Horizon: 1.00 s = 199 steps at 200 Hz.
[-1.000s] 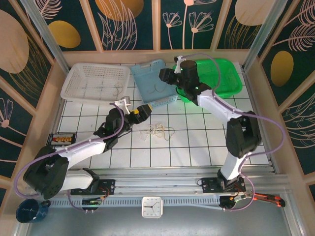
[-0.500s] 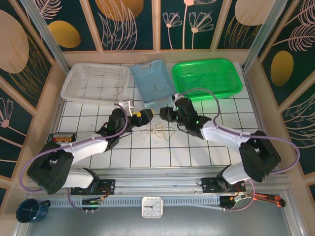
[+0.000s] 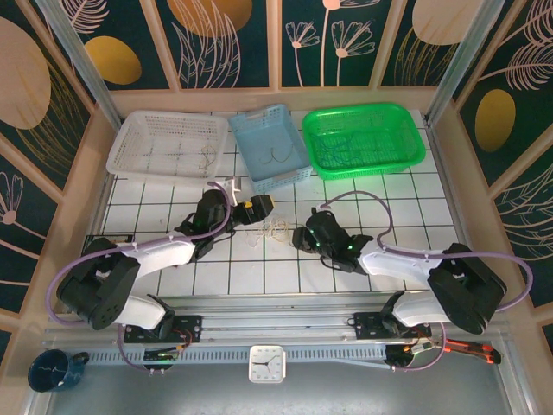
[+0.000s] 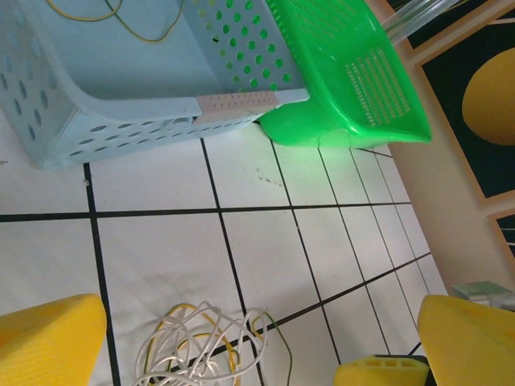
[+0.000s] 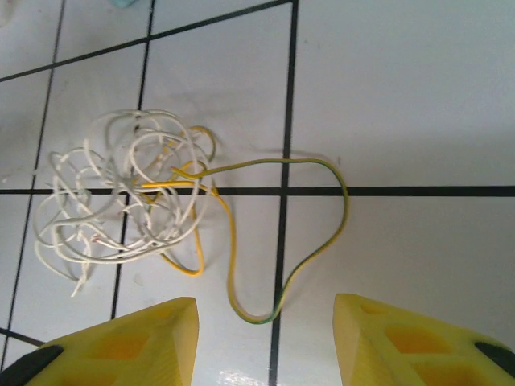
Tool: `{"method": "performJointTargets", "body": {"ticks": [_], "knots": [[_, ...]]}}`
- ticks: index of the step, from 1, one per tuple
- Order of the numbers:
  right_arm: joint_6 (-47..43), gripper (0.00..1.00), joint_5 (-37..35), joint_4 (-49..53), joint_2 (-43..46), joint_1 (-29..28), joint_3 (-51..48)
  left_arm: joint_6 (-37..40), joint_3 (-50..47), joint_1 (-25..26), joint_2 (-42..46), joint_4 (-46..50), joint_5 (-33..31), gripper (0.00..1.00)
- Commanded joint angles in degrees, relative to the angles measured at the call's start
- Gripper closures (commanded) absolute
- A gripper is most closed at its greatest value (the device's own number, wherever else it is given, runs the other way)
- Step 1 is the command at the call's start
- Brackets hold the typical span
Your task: Untangle the cables
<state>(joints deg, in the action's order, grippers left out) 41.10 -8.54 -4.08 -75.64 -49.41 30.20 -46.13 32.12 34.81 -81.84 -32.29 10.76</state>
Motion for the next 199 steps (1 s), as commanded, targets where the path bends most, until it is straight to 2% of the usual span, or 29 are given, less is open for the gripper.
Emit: {"method": "performJointTargets", "body": {"ticks": [1, 93, 121, 145, 199], "knots": [[2.2, 0.52, -2.5, -2.6, -2.0, -0.5, -0.2, 0.1, 1.7, -0.3, -0.8, -0.3, 1.6, 0.01], [1.5, 0.57, -3.2, -5.0, -9.0, 0.3, 2.8, -0.4, 0.7, -0.3, -0.4, -0.8, 1.7, 0.01], [1.1, 0.72, -3.5, -6.2, -9.7, 1.8, 2.9, -0.4, 0.6, -0.3, -0.8, -1.1, 2.0, 0.01], [0.6, 1.0, -3.3, -6.7, -9.8, 3.2, 2.6, -0.5, 0.4, -0.3, -1.0, -1.4, 2.2, 0.01], [0.3, 1.0, -5.1, -5.0, -4.7, 4.7, 0.4, -0.7, -0.1, -0.3, -0.6, -1.8, 2.1, 0.01]]}}
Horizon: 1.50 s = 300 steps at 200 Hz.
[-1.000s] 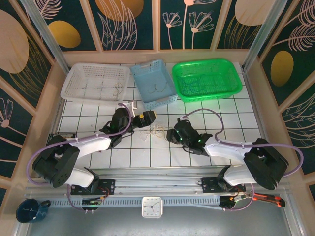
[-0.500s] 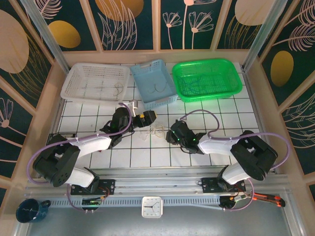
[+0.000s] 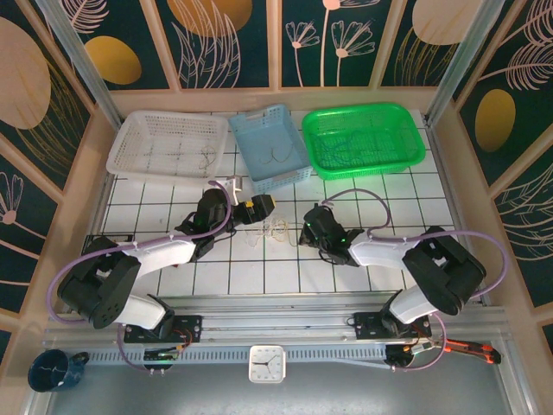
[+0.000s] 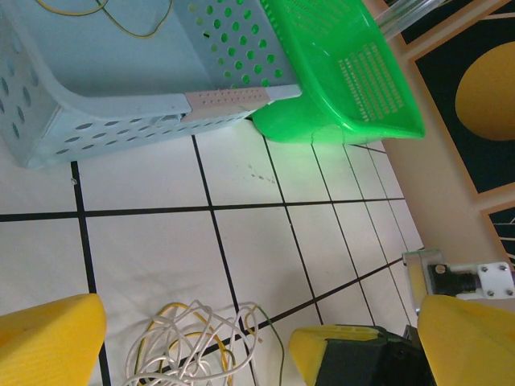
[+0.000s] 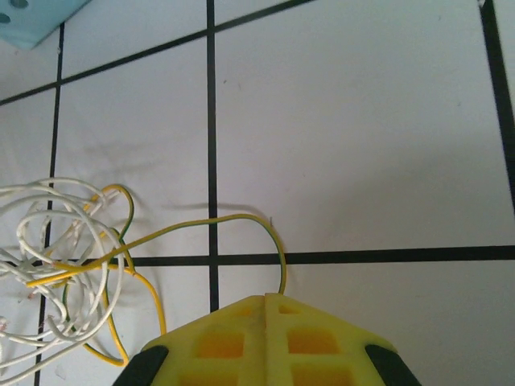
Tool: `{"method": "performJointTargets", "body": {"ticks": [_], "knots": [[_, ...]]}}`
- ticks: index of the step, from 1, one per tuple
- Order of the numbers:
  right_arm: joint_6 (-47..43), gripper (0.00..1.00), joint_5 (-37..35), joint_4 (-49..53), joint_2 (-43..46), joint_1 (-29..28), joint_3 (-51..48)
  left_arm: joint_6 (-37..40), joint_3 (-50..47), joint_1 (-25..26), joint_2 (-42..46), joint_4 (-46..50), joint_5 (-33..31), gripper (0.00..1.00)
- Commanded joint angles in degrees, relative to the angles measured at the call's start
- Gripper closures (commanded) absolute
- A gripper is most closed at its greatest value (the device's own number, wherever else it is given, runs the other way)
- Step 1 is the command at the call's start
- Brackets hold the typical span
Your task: Untangle the cables
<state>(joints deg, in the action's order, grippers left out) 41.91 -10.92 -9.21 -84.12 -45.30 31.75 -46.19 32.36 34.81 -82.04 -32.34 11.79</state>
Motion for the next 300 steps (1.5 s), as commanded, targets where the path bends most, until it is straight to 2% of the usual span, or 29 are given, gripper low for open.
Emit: {"method": "performJointTargets", "body": {"ticks": [1, 34, 59, 69, 126, 207, 300], "knots": [[-0.5, 1.0, -2.7, 0.2, 3.7, 0.6, -1.1, -0.6, -0.4, -0.3, -0.4, -1.8, 1.1, 0.01], [-1.4, 1.0, -3.0, 0.9, 6.2, 0.9, -1.8, -0.7, -0.3, -0.4, -0.6, -2.0, 1.2, 0.01], [-6.8, 0.71, -0.9, 1.6, 4.8, 1.5, 0.6, -0.6, -0.2, -0.3, -0.7, -2.0, 1.5, 0.01], [-9.4, 0.63, -0.8, 2.5, 3.9, 1.6, 2.1, -0.7, -0.1, -0.3, -0.7, -2.0, 1.5, 0.01], [-24.2, 0.49, 1.9, 6.7, -1.8, 3.7, 9.0, -0.7, -0.1, -0.3, -0.5, -2.1, 1.4, 0.01], [-30.9, 0.44, 8.3, 5.9, -6.6, 4.4, 9.6, -0.9, -0.1, -0.3, -0.2, -1.9, 1.2, 0.01], [-33.2, 0.44, 6.0, 5.5, -14.8, 4.9, 15.2, -1.4, -0.3, -0.3, 0.0, -2.1, 1.0, 0.01]]}}
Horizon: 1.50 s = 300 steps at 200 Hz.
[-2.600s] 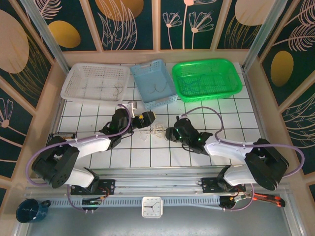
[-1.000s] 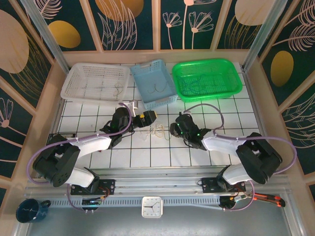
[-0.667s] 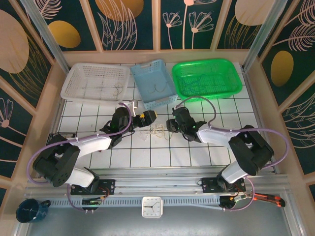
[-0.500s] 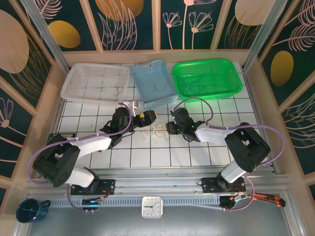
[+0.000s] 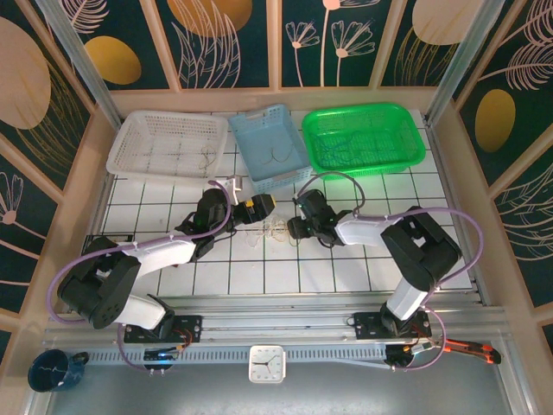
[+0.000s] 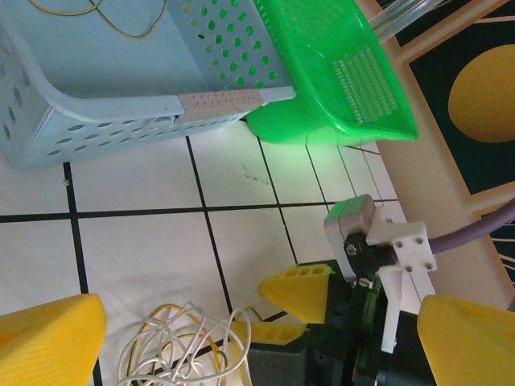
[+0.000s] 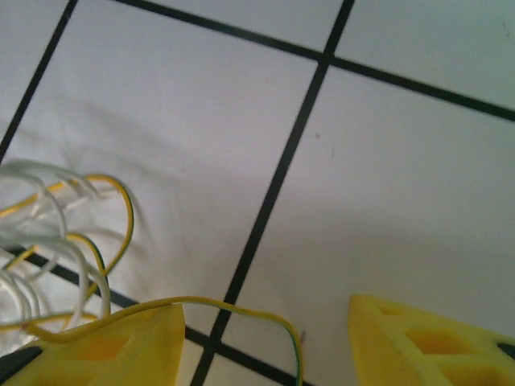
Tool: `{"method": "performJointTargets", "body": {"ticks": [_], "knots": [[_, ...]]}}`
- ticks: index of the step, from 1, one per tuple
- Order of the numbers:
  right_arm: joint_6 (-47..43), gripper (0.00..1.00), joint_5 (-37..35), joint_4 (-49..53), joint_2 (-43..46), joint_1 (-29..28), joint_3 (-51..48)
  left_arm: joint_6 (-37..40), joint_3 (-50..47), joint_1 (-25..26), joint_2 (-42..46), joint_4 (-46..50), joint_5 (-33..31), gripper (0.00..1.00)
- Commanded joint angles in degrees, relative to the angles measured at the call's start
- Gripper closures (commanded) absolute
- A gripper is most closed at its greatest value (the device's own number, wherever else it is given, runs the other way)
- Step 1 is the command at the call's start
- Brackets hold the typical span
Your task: Untangle the cables
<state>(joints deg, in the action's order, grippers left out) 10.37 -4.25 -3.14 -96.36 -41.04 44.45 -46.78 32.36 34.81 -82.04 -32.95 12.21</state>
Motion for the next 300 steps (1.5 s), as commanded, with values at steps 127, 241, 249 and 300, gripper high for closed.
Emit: {"method": "performJointTargets", "body": {"ticks": [127, 241, 249, 300], "knots": [[-2.5, 1.0, 2.8, -1.0, -1.5, 3.2, 4.2, -1.0, -0.5, -0.3, 0.0, -1.9, 0.8, 0.01], [-1.5, 1.0, 0.2, 5.1, 15.3, 3.9, 5.8, 3.8, 0.4, -0.3, -0.5, -5.9, 6.9, 0.01], [-1.3, 1.0, 0.4, 5.3, 16.3, 3.9, 6.5, 4.8, 0.8, -0.3, -0.8, -6.2, 7.8, 0.01], [-0.2, 1.0, 2.0, 6.8, 20.5, 3.8, 10.8, 8.4, 2.0, 0.1, -2.3, -5.5, 9.1, 0.01]]}}
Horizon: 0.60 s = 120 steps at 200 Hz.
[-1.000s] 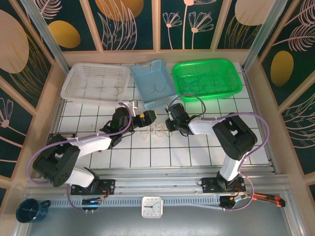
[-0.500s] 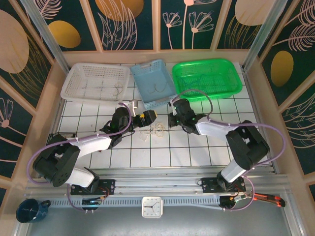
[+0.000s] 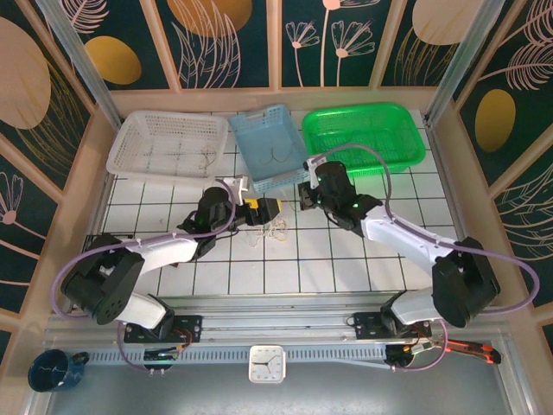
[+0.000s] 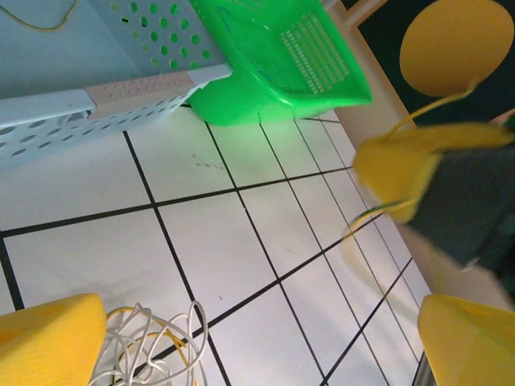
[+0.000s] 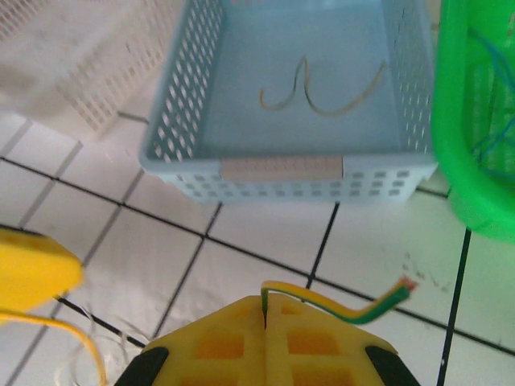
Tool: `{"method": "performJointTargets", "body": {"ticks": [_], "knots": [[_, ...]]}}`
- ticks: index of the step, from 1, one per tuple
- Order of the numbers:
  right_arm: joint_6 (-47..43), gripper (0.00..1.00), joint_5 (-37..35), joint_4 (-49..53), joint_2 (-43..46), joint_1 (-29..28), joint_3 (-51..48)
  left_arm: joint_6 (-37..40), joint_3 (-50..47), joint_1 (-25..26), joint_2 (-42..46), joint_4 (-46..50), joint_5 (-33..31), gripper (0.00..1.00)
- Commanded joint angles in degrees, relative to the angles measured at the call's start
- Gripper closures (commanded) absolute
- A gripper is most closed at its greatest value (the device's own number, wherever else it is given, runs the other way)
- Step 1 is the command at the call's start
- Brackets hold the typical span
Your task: Untangle the cables
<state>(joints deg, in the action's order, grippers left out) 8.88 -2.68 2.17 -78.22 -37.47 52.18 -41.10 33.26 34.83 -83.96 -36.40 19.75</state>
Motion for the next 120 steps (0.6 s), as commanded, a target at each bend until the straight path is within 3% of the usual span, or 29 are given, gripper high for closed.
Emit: {"method": "performJointTargets", "body": {"ticks": [1, 61, 99, 120], "knots": [[1.3, 1.0, 0.5, 1.6, 2.4, 0.3, 3.2, 2.7, 1.0, 0.0, -0.3, -2.2, 1.5, 0.01], [1.2, 1.0, -0.4, 2.3, 1.7, 0.3, 6.6, -2.7, -1.7, 0.0, 4.1, -8.3, 0.0, 0.01], [1.6, 1.0, -0.2, 1.9, 1.0, 0.3, 6.1, -8.7, -2.9, 0.0, 9.1, -13.3, -4.3, 0.01], [2.0, 1.0, 0.0, 1.5, 1.2, 0.3, 5.2, -11.0, -0.7, -0.3, 8.7, -14.5, -3.2, 0.01]]}}
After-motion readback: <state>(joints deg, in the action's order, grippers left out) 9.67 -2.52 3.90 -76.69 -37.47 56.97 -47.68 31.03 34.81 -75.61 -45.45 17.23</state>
